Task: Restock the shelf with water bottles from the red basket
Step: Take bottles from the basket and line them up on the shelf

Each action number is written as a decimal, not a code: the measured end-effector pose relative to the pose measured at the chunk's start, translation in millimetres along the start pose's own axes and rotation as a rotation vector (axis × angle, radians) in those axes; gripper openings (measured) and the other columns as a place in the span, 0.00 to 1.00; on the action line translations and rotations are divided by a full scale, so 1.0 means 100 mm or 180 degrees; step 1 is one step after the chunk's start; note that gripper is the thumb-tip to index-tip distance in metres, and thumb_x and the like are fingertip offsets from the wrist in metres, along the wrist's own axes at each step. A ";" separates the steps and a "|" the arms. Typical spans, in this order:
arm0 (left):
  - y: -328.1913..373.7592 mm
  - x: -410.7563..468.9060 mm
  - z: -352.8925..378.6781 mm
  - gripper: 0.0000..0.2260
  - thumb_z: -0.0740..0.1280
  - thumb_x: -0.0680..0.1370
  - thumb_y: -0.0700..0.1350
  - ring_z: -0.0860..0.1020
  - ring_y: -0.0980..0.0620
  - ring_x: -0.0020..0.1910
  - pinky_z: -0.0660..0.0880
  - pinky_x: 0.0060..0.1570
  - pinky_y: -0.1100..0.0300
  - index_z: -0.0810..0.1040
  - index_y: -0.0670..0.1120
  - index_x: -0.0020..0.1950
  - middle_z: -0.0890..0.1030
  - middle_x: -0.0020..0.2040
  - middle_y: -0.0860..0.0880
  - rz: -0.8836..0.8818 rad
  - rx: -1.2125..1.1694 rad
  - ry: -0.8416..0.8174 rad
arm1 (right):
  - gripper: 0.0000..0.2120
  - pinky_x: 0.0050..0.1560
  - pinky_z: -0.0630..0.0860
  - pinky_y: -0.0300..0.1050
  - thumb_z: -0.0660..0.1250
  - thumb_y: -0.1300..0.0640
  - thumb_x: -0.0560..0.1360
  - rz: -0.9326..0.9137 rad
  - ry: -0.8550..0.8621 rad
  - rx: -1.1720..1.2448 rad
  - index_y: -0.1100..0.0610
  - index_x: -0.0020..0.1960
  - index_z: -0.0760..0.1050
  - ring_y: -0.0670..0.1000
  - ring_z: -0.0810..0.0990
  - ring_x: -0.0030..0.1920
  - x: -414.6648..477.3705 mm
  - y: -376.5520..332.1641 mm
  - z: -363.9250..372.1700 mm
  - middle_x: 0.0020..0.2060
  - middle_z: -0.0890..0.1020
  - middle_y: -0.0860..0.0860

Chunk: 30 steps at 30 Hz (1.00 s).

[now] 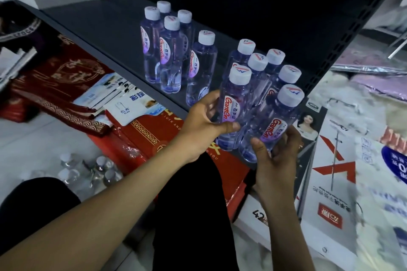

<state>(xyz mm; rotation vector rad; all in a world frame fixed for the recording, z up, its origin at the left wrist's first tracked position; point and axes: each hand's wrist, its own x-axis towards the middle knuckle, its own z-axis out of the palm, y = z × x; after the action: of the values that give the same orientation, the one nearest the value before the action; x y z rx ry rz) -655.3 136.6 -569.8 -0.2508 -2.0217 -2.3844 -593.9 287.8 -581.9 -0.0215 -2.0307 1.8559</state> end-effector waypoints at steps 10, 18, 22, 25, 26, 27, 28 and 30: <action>0.02 0.02 0.06 0.32 0.73 0.68 0.26 0.78 0.63 0.59 0.77 0.54 0.66 0.73 0.51 0.66 0.79 0.59 0.56 0.0029 -0.0135 -0.0194 | 0.35 0.56 0.70 0.23 0.64 0.58 0.79 0.0055 -0.0473 -0.0298 0.49 0.78 0.47 0.31 0.72 0.62 0.13 0.03 0.02 0.68 0.72 0.39; 0.03 0.12 0.07 0.33 0.72 0.69 0.25 0.77 0.71 0.54 0.75 0.52 0.71 0.70 0.57 0.61 0.77 0.56 0.63 0.0034 -0.0077 -0.0309 | 0.31 0.56 0.68 0.20 0.62 0.59 0.80 0.0016 -0.0490 -0.0440 0.49 0.77 0.50 0.30 0.71 0.62 0.21 0.09 0.03 0.67 0.72 0.40; 0.00 0.21 0.07 0.34 0.70 0.69 0.24 0.77 0.71 0.53 0.75 0.51 0.71 0.69 0.54 0.65 0.77 0.56 0.62 0.0009 -0.0109 -0.0389 | 0.31 0.60 0.70 0.28 0.62 0.59 0.80 0.0029 -0.0468 -0.0388 0.49 0.77 0.50 0.33 0.72 0.63 0.29 0.13 0.04 0.67 0.72 0.42; -0.04 0.28 0.06 0.34 0.70 0.71 0.26 0.76 0.68 0.57 0.74 0.50 0.72 0.67 0.56 0.66 0.76 0.62 0.56 0.0012 -0.0075 -0.0461 | 0.32 0.59 0.68 0.25 0.62 0.56 0.80 0.0090 -0.0479 -0.0434 0.46 0.77 0.48 0.32 0.71 0.64 0.34 0.15 0.04 0.68 0.71 0.41; -0.05 0.30 0.06 0.34 0.70 0.71 0.26 0.75 0.65 0.60 0.74 0.52 0.72 0.66 0.56 0.67 0.75 0.66 0.53 0.0030 -0.0054 -0.0477 | 0.32 0.58 0.68 0.24 0.62 0.56 0.80 0.0090 -0.0478 -0.0437 0.47 0.77 0.48 0.32 0.70 0.64 0.36 0.16 0.04 0.68 0.71 0.42; -0.05 0.32 0.06 0.34 0.71 0.71 0.27 0.74 0.60 0.64 0.74 0.53 0.71 0.66 0.55 0.69 0.73 0.69 0.49 0.0051 -0.0026 -0.0491 | 0.32 0.57 0.69 0.23 0.62 0.57 0.80 0.0071 -0.0464 -0.0442 0.48 0.78 0.48 0.32 0.70 0.64 0.38 0.16 0.05 0.68 0.71 0.43; -0.07 0.35 0.06 0.34 0.71 0.72 0.27 0.72 0.56 0.67 0.74 0.55 0.70 0.65 0.53 0.71 0.72 0.71 0.47 0.0066 0.0005 -0.0508 | 0.32 0.56 0.68 0.21 0.62 0.58 0.80 0.0048 -0.0446 -0.0451 0.50 0.78 0.48 0.32 0.70 0.64 0.40 0.17 0.05 0.69 0.71 0.44; -0.09 0.39 0.06 0.36 0.71 0.72 0.28 0.70 0.52 0.70 0.74 0.61 0.66 0.64 0.49 0.75 0.70 0.73 0.45 0.0070 0.0051 -0.0549 | 0.31 0.56 0.67 0.19 0.62 0.58 0.80 0.0041 -0.0463 -0.0448 0.49 0.77 0.49 0.32 0.69 0.64 0.43 0.17 0.06 0.69 0.71 0.44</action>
<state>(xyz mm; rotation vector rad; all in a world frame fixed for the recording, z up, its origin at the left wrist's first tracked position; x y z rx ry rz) -694.3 147.6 -572.7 -0.4920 -2.0935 -2.4090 -639.3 296.0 -586.9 0.0640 -2.2616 1.7648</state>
